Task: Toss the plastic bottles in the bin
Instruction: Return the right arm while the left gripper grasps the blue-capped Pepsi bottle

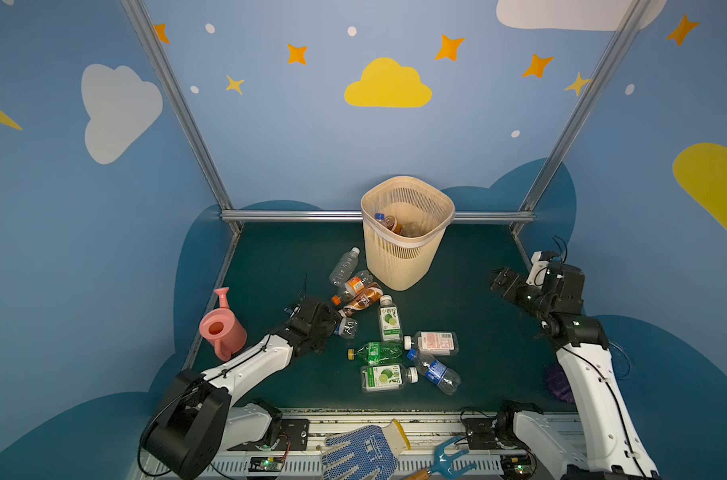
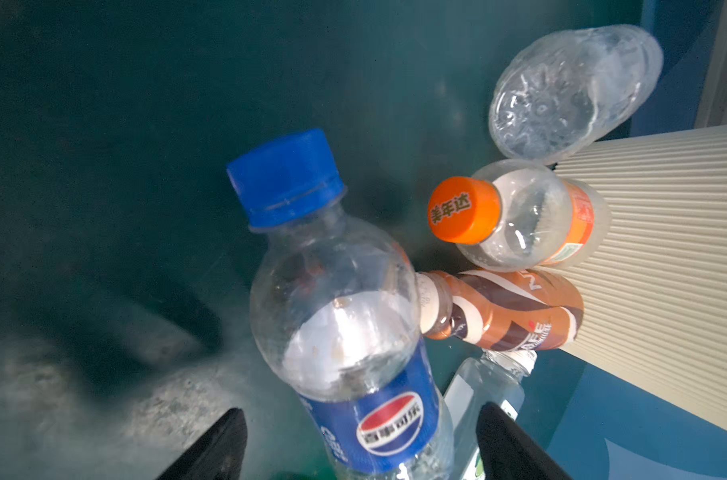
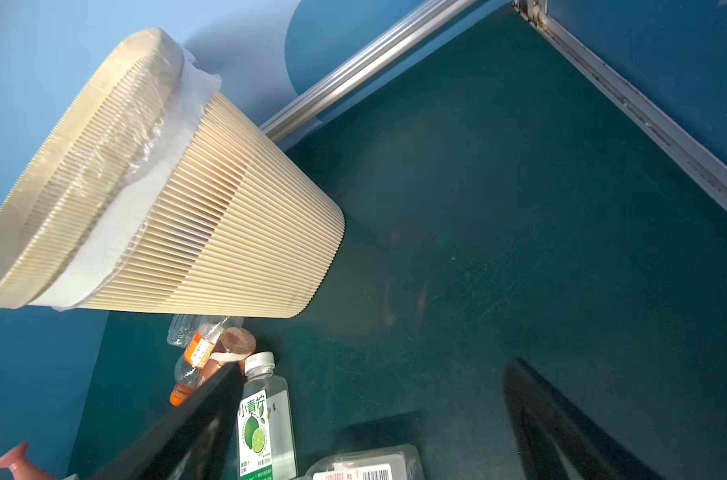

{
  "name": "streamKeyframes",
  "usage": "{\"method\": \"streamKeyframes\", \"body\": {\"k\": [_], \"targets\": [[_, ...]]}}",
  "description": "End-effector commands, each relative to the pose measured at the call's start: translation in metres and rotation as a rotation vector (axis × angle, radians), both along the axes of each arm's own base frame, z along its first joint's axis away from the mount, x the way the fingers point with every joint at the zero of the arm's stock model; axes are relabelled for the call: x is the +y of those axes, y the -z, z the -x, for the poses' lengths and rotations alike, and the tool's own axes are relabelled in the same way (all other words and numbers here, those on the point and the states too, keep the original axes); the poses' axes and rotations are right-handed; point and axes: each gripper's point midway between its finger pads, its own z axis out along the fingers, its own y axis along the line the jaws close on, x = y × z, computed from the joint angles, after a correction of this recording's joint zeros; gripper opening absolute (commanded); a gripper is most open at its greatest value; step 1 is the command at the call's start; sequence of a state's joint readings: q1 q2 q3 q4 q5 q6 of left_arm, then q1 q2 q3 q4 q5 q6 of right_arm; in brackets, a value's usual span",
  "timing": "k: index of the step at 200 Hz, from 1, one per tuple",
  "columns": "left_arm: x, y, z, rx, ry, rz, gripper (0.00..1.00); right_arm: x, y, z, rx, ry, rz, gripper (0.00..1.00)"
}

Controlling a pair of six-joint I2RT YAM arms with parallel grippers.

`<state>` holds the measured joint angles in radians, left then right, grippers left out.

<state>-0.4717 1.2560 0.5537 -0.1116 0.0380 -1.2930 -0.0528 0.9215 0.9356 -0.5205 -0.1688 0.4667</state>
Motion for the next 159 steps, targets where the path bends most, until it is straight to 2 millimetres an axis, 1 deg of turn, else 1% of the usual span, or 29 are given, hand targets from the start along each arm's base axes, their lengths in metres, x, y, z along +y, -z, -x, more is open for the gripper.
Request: {"method": "streamKeyframes", "body": {"k": [1,13,31,51,67,97,128,140,159], "targets": [[-0.006,-0.004,-0.011,0.001,-0.008,0.01,0.86,-0.002,0.009,0.003,0.011,0.01,-0.005,0.97],[-0.006,0.0,-0.01,0.039,-0.001,-0.019,0.86,-0.005,0.016,0.006,0.025,0.02,0.003,0.97],[0.004,0.008,-0.005,0.109,-0.042,-0.073,0.84,-0.009,0.027,0.011,0.047,0.036,0.012,0.97],[0.008,0.01,-0.007,0.113,-0.073,-0.087,0.8,-0.015,0.037,0.016,0.061,0.057,0.014,0.97],[0.011,0.012,-0.009,0.127,-0.083,-0.111,0.79,-0.019,0.044,0.019,0.073,0.07,0.004,0.97],[0.005,0.026,-0.009,0.193,-0.079,-0.106,0.75,-0.025,0.049,0.02,0.077,0.085,-0.02,0.97],[-0.001,0.033,-0.011,0.224,-0.072,-0.093,0.74,-0.03,0.05,0.019,0.076,0.094,-0.033,0.97],[0.0,0.033,-0.012,0.219,-0.078,-0.092,0.7,-0.031,0.05,0.019,0.078,0.094,-0.036,0.97],[0.004,0.029,-0.01,0.204,-0.084,-0.102,0.59,-0.033,0.051,0.02,0.079,0.097,-0.041,0.97]]}}
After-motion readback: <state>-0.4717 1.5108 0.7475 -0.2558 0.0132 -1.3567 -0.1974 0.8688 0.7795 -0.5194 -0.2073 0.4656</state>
